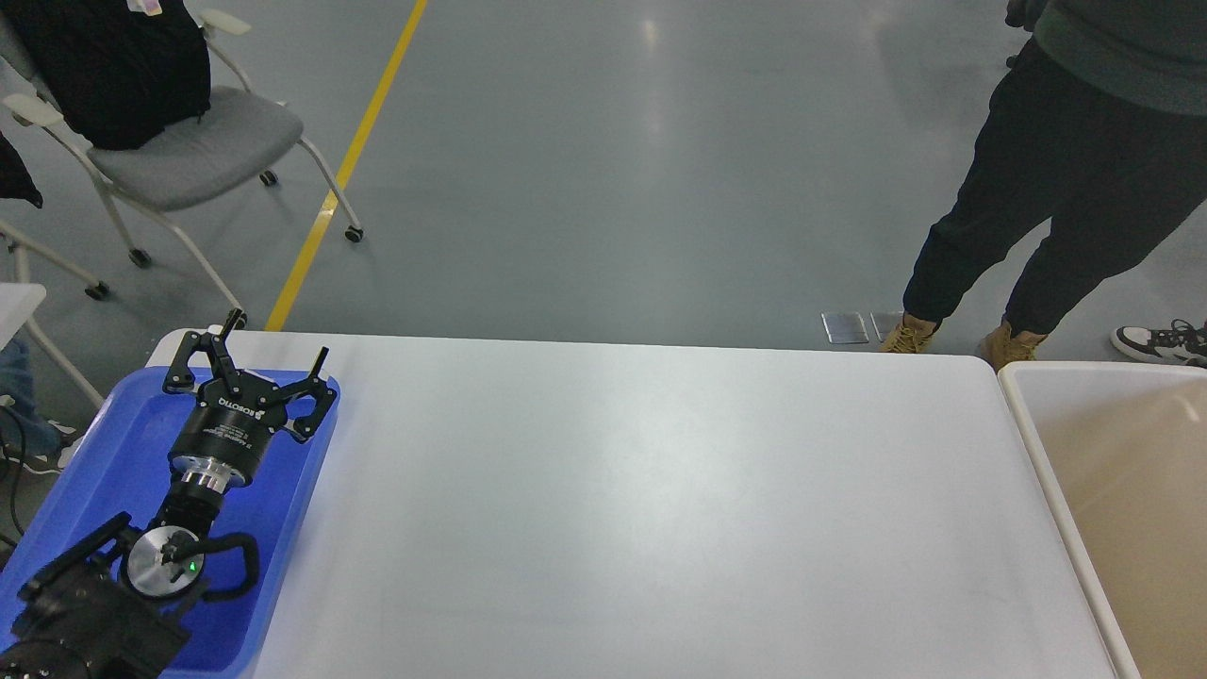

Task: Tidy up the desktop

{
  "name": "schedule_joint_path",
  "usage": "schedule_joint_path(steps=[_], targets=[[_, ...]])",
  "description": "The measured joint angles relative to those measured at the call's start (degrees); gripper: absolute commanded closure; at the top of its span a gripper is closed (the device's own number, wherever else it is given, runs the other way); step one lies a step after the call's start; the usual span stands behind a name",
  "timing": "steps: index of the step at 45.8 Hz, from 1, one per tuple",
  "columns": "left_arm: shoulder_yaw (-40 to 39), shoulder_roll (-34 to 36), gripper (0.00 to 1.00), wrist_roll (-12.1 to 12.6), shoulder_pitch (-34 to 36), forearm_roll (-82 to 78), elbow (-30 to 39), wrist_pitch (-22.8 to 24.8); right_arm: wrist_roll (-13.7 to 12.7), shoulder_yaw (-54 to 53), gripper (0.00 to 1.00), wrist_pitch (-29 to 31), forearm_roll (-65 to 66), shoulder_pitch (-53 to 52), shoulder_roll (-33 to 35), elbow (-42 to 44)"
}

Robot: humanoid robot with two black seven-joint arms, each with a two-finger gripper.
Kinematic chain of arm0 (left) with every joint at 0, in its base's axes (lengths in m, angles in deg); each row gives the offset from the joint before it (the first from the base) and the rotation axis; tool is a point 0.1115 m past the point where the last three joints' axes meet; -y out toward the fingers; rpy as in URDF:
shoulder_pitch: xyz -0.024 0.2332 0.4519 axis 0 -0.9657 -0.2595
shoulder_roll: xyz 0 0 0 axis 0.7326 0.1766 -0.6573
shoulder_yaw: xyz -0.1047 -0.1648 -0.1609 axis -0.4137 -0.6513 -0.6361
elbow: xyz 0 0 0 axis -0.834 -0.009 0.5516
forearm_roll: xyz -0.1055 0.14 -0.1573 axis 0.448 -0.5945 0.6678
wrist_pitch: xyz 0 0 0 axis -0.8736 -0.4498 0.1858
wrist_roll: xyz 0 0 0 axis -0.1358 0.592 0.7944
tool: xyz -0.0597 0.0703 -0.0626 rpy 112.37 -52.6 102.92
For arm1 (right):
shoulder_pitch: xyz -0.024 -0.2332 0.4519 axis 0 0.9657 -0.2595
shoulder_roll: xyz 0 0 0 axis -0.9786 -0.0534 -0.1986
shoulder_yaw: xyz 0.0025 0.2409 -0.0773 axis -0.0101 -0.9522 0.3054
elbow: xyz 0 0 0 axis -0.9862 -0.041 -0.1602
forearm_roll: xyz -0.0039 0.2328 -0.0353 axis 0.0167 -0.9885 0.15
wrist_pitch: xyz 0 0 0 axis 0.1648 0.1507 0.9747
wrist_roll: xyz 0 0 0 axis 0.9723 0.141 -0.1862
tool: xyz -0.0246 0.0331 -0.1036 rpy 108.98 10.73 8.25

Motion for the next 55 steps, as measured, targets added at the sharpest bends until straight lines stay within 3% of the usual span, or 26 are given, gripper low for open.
schedule_joint_path(steps=[19,20,22,24,25,26,55], targets=[[0.0,0.0,0.01,0.0,0.0,0.0,0.0,0.0,-0.81,-17.78,1.0,-0.76,-0.76,11.39,-9.47,8.63],[0.0,0.0,0.01,0.0,0.0,0.0,0.0,0.0,-0.79,-18.2,0.89,-0.76,-0.78,11.65,-9.62,8.71],[0.0,0.0,0.01,0.0,0.0,0.0,0.0,0.0,-0.73,-19.26,0.54,-0.75,-0.78,12.2,-9.93,8.99],[0.0,0.0,0.01,0.0,0.0,0.0,0.0,0.0,-0.68,-19.98,0.3,-0.75,-0.81,12.58,-10.21,9.14],[0.0,0.0,0.01,0.0,0.0,0.0,0.0,0.0,-0.65,-20.46,0.08,-0.74,-0.83,12.81,-10.46,9.19],[0.0,0.0,0.01,0.0,0.0,0.0,0.0,0.0,-0.62,-20.75,0.0,-0.72,-0.84,12.95,-10.62,9.23],[0.02,0.0,0.01,0.0,0.0,0.0,0.0,0.0,-0.3,-22.68,0.0,2.02,0.01,13.84,-12.38,9.63]])
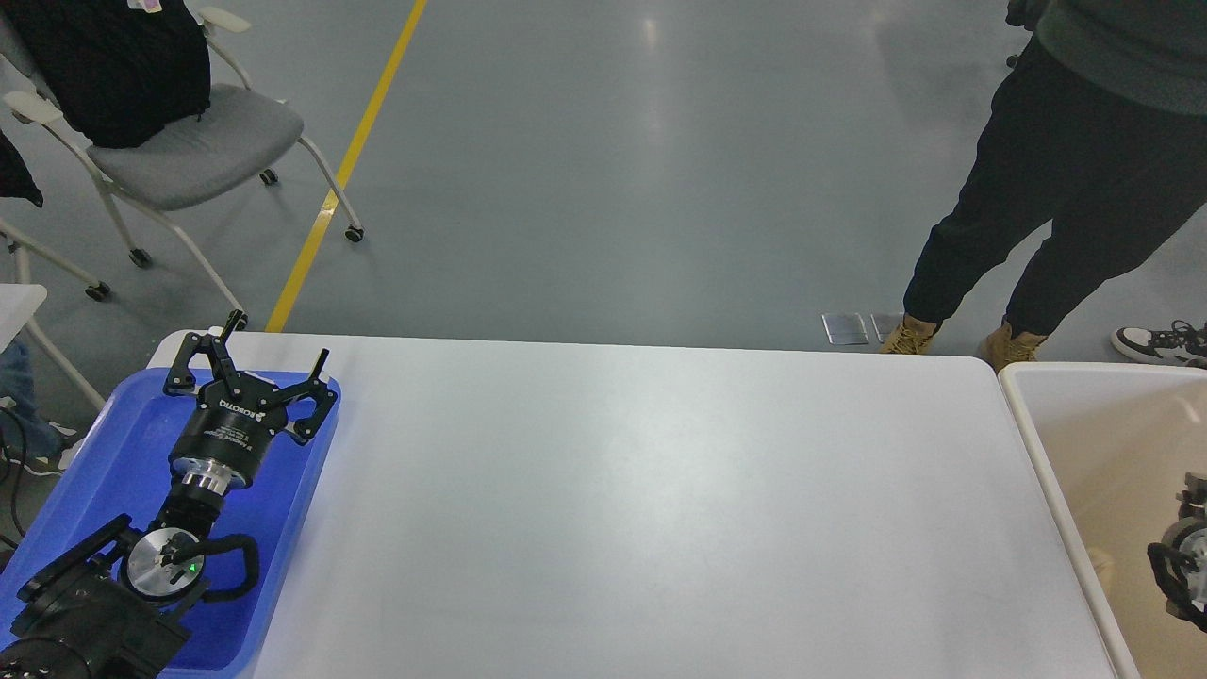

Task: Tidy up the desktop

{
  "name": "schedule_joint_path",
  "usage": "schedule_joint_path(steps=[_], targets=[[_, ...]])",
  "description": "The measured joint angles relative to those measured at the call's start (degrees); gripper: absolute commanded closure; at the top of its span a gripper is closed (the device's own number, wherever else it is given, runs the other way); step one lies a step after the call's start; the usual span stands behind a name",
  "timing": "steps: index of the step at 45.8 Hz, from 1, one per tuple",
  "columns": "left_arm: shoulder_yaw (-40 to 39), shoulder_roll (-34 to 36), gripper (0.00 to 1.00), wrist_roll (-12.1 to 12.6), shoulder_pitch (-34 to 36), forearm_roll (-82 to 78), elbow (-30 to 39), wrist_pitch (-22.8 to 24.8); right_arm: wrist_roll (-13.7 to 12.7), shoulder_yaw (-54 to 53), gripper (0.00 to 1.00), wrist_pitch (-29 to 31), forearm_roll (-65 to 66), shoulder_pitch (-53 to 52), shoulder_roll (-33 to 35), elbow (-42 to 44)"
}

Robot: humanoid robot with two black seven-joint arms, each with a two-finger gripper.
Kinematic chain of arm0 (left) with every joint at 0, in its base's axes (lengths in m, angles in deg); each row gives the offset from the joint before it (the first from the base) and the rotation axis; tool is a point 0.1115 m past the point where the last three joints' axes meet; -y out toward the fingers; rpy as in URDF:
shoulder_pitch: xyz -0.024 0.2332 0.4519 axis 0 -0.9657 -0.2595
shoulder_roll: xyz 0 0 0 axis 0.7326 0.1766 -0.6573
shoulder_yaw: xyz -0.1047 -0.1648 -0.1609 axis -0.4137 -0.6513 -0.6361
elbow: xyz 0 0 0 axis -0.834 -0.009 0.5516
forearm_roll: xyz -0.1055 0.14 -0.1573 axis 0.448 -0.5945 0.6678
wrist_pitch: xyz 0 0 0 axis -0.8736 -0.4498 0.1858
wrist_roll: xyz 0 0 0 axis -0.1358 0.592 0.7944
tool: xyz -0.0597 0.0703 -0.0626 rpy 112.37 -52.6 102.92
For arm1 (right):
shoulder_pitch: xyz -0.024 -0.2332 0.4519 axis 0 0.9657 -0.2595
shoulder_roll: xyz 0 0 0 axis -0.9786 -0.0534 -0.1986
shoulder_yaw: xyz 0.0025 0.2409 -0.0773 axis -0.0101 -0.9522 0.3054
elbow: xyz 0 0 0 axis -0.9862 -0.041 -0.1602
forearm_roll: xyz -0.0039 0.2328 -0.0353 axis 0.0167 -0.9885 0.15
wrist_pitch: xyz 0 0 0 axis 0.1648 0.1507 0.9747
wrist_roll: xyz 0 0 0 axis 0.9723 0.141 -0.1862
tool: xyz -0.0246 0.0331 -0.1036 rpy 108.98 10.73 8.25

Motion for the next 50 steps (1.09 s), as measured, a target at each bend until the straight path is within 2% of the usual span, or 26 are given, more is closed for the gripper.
schedule_joint_path(steps=[17,29,40,50], targets=[[0.02,0.0,0.01,0.0,0.0,0.0,0.0,0.0,0.01,0.82,0.0,0.08,6.33,-4.83,2.19,-4.13],[0.02,0.0,0.01,0.0,0.0,0.02,-0.01,0.0,-0.09,-0.75,0.0,-0.19,7.54,-11.46,6.98,-13.29],[0.0,0.0,0.01,0.0,0.01,0.01,-0.01,0.0,-0.08,-10.25,0.0,-0.01,7.64,-15.16,9.41,-23.35],[0.0,0.0,0.01,0.0,0.0,0.01,-0.01,0.0,-0.06,-19.35,0.0,0.81,7.39,-16.07,6.88,-27.24]])
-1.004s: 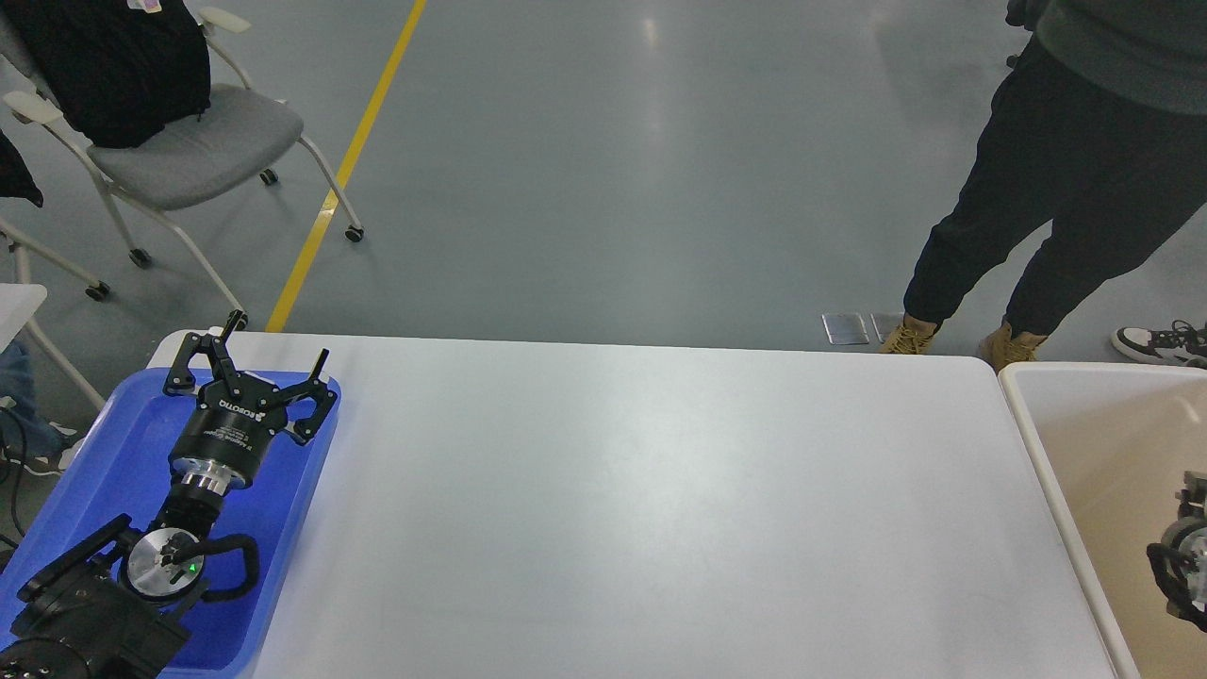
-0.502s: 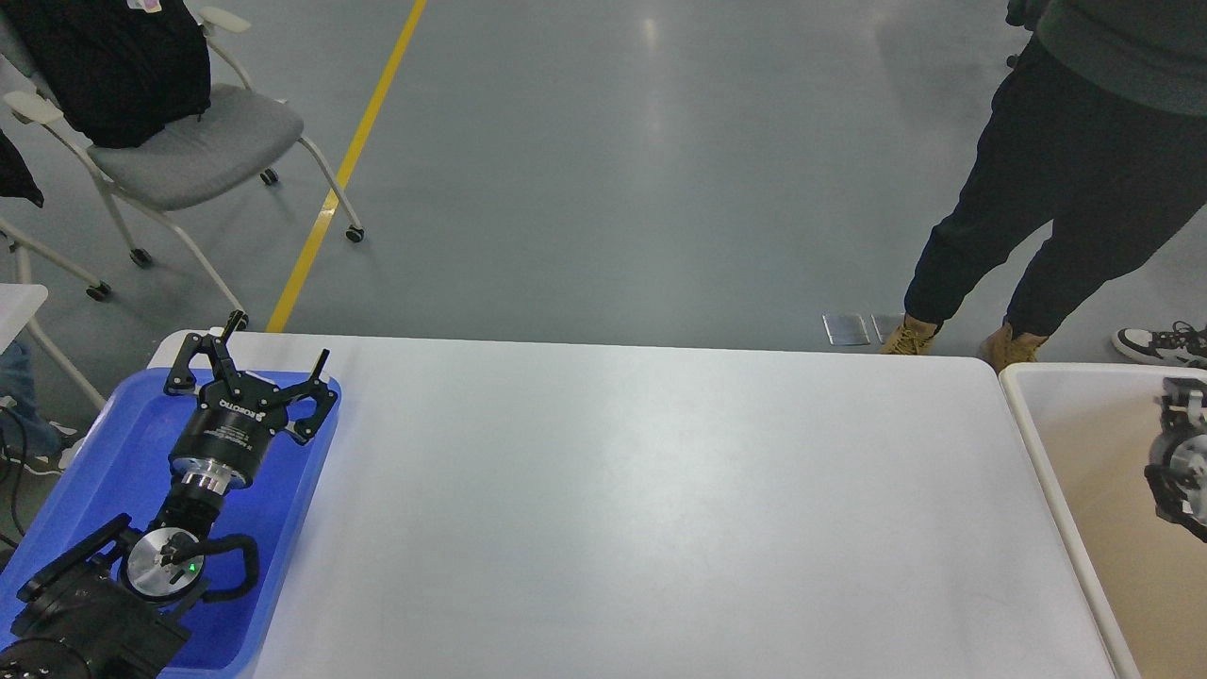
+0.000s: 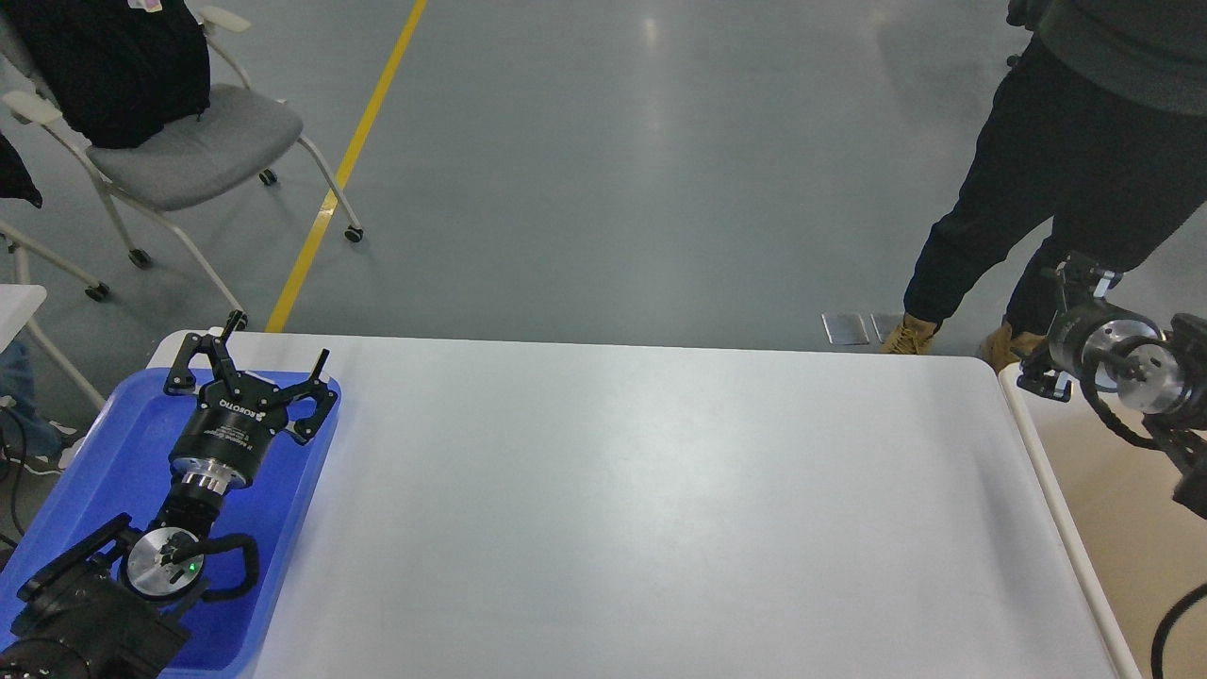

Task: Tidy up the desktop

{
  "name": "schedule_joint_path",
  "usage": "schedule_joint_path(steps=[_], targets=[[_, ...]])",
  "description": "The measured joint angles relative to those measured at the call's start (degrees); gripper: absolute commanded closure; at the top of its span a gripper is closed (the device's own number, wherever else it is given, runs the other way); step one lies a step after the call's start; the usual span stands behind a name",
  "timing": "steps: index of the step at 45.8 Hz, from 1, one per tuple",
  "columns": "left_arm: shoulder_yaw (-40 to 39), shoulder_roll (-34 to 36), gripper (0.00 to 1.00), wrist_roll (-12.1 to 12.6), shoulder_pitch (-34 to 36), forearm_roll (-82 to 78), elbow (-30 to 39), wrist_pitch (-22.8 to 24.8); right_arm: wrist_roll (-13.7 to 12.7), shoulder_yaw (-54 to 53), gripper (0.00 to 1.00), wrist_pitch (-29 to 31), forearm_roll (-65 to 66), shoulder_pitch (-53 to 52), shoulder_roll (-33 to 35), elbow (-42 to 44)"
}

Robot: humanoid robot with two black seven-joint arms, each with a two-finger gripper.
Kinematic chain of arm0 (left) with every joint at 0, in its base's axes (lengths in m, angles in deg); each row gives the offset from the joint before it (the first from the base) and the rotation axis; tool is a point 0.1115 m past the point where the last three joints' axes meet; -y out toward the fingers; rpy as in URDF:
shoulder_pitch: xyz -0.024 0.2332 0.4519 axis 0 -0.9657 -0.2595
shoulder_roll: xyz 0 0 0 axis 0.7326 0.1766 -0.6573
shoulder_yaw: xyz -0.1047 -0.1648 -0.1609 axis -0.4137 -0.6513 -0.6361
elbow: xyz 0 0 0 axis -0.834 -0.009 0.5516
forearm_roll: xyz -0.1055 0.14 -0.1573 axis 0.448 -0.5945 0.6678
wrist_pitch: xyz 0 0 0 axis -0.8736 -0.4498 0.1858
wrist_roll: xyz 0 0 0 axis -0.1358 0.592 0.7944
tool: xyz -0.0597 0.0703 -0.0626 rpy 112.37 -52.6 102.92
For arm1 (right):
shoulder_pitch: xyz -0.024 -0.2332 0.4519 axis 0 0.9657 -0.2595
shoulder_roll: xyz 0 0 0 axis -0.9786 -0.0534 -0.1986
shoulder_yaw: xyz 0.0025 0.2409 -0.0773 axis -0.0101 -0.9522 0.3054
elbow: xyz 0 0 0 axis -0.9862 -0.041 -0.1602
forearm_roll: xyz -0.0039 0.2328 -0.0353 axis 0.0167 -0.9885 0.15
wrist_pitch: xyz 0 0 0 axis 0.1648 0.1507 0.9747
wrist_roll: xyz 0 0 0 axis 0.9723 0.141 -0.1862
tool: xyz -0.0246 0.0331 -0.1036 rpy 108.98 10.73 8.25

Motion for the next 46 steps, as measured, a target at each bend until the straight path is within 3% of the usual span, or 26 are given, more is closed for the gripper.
schedule_joint_path(steps=[10,28,46], targets=[[0.0,0.0,0.01,0.0,-0.01,-0.01,0.01,0.0,0.0,-7.74,0.0,2.15,-0.22,0.33,-5.52,-1.44],[0.05,0.0,0.01,0.0,0.0,-0.01,0.0,0.0,0.08,-17.69,0.0,11.53,-0.27,5.36,-16.03,-1.85],[0.06,0.0,0.01,-0.01,0.05,0.0,0.01,0.01,0.72,-23.41,0.0,18.63,-0.3,11.37,-20.73,-1.53]])
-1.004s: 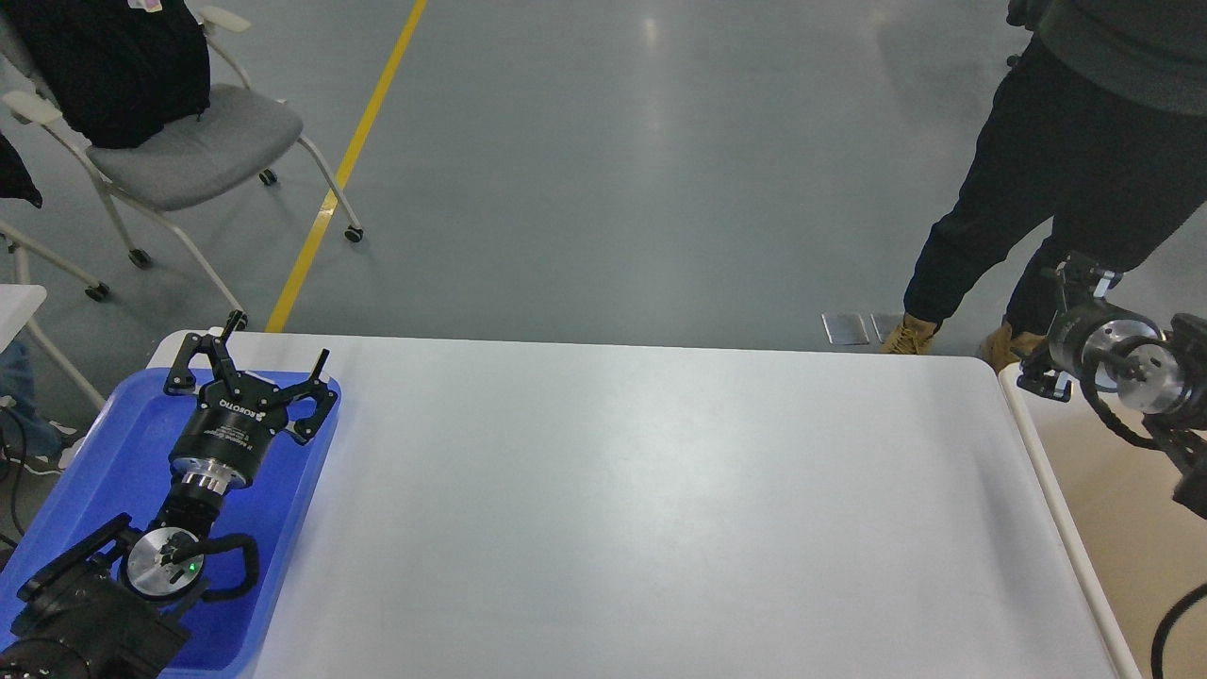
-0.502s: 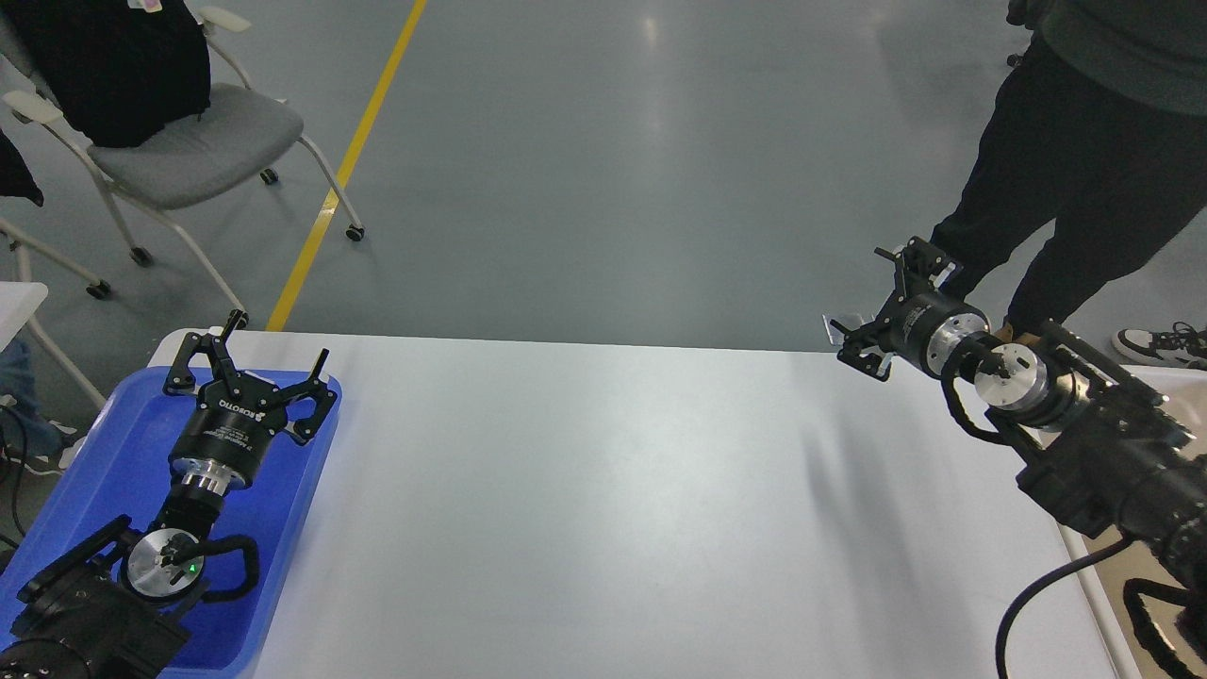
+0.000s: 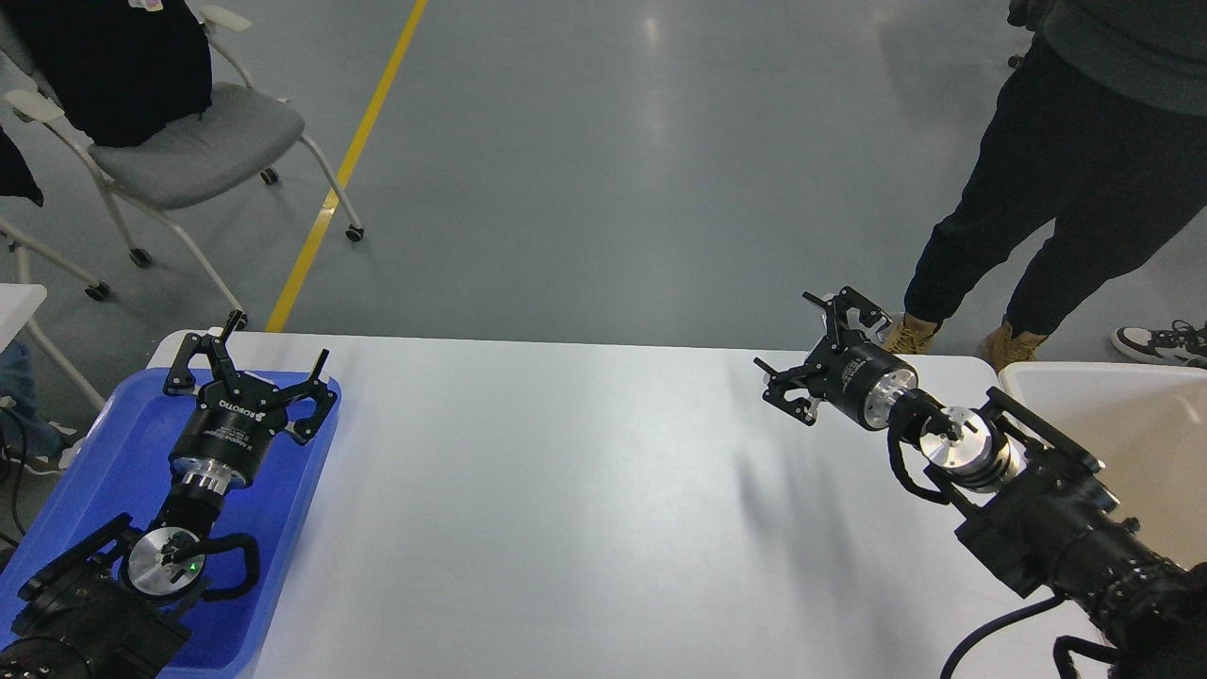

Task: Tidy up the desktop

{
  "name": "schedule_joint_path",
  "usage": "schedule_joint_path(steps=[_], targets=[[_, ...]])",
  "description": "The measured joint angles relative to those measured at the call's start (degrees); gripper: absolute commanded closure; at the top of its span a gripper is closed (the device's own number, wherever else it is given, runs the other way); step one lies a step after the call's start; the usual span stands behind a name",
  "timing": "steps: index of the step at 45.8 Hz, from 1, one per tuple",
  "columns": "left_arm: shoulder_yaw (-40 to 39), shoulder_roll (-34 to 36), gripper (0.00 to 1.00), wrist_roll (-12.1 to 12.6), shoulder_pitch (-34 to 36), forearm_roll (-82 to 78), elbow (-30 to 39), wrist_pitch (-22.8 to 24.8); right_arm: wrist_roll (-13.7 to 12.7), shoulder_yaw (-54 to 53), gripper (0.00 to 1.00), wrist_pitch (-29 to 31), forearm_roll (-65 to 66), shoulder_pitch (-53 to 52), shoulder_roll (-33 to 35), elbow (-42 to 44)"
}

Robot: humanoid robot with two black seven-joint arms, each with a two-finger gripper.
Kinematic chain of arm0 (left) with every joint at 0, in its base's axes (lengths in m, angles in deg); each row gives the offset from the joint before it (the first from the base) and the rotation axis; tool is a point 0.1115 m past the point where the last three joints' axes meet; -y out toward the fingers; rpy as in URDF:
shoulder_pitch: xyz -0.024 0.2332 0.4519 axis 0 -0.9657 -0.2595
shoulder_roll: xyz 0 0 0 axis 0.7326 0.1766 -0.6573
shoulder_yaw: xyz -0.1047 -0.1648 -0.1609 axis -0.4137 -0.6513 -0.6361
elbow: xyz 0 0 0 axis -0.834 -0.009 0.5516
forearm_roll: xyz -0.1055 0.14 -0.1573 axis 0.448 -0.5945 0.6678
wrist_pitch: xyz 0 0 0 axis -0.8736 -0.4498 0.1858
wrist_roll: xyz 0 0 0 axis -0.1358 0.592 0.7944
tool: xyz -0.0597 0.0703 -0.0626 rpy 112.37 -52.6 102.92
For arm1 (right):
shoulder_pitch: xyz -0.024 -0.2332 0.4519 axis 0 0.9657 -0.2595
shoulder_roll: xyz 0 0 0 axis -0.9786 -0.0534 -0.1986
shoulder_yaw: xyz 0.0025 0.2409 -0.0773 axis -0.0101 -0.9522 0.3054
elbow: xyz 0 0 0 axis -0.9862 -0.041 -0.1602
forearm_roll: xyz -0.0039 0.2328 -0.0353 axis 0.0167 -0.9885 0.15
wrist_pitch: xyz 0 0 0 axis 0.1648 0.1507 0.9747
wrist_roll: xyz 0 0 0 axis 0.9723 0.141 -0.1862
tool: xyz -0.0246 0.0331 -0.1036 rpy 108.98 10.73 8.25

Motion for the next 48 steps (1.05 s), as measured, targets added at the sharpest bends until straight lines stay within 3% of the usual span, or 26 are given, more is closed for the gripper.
schedule_joint_path(steps=[20,48], targets=[[0.0,0.0,0.01,0.0,-0.04,-0.01,0.0,0.02,1.9,-1.25,0.0,6.49,0.0,5.13,-1.34,0.12],[0.0,0.0,0.01,0.0,0.03,-0.01,0.0,0.02,4.02,-3.39,0.0,8.34,0.0,6.29,-1.5,0.25]])
